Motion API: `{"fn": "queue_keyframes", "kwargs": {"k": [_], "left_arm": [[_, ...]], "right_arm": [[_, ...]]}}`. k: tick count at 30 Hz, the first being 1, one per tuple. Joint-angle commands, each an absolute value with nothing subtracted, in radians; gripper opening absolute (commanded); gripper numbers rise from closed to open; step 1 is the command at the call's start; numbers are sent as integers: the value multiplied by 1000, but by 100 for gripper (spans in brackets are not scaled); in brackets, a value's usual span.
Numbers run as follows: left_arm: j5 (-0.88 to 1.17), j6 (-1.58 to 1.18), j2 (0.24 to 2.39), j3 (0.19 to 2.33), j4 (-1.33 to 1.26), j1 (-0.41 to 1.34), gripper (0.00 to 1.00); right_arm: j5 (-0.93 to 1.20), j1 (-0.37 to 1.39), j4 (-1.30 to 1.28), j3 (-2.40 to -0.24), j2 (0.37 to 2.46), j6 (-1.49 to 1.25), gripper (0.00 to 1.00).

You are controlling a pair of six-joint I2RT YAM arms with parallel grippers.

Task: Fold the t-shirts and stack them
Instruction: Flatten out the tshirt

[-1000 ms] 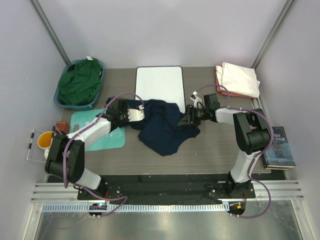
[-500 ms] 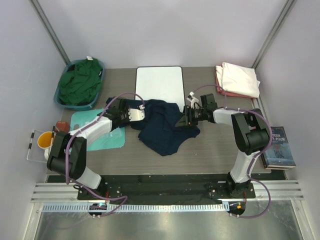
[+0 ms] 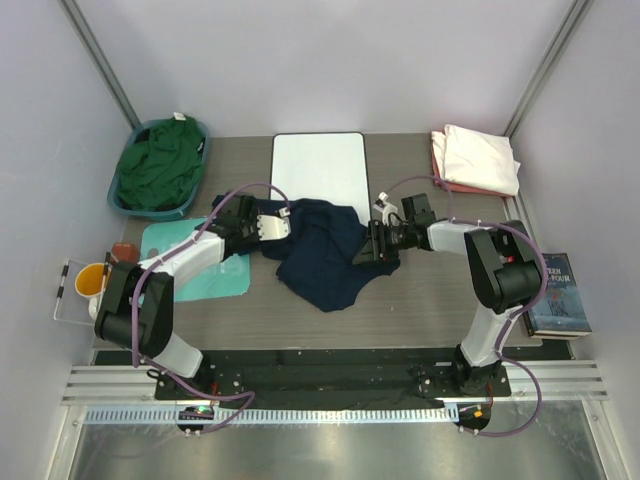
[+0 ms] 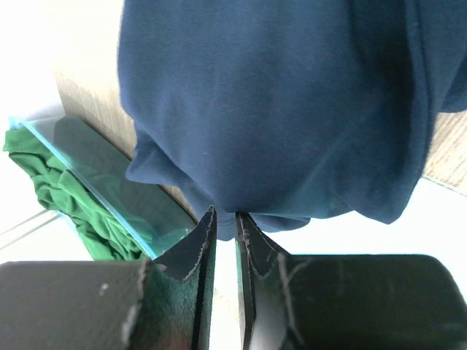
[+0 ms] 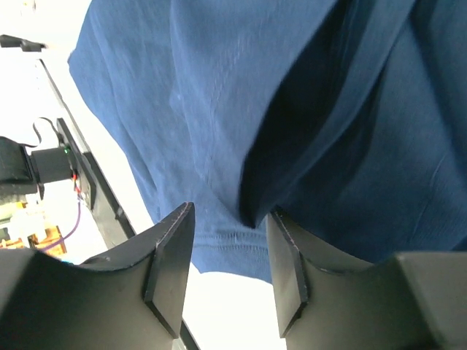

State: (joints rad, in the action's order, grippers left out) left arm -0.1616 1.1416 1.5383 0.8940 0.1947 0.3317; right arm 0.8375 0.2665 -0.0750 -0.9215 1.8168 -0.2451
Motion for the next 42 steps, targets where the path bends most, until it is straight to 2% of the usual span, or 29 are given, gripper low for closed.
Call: {"fn": "queue_keyframes", "kwargs": {"k": [1,10,20,23,24,25,26,32,35,36,37,39,40,42], "left_arm": [[-160,1154,1545,937,160,328,16],[-152,1143,1543,942,161,330,17],[-155,1140,1540,939,167,330,17],[-155,1138,1543,939,167,330,17],[-155,1137,1543,939,167,330,17],[-155,1137,1543,939,166,331,17],[-156,1135,1543,939,167,330,17],[-160,1143,1537,925,179,327,17],[-137,1164,1528,894,215,313,18],[-130,1169,1520,881,224,310,19],[-123,1178,1513,865,224,308,23],[-83,1181,1482,832,238,311,43],[-69,1164,1470,824,244,311,60],[-45,1149,1453,815,270,322,71]], "right_arm": [[844,268,-94,-904,1758,-204,47],[808,265,-83,-940,1776,-181,48],[805,264,-78,-1002,1813,-181,43],[811,265,-75,-1005,1818,-181,33],[811,265,-77,-1003,1816,-181,16],[808,265,-78,-1005,1813,-181,6],[807,265,-81,-1003,1812,-176,1],[744,265,-234,-1058,1784,-68,1],[630,265,-418,-1178,1767,144,1],[597,265,-464,-1254,1766,290,1],[548,267,-497,-1293,1763,345,1],[402,265,-540,-1392,1753,455,1],[367,264,-541,-1422,1755,547,1],[302,258,-543,-1498,1764,609,1]]}}
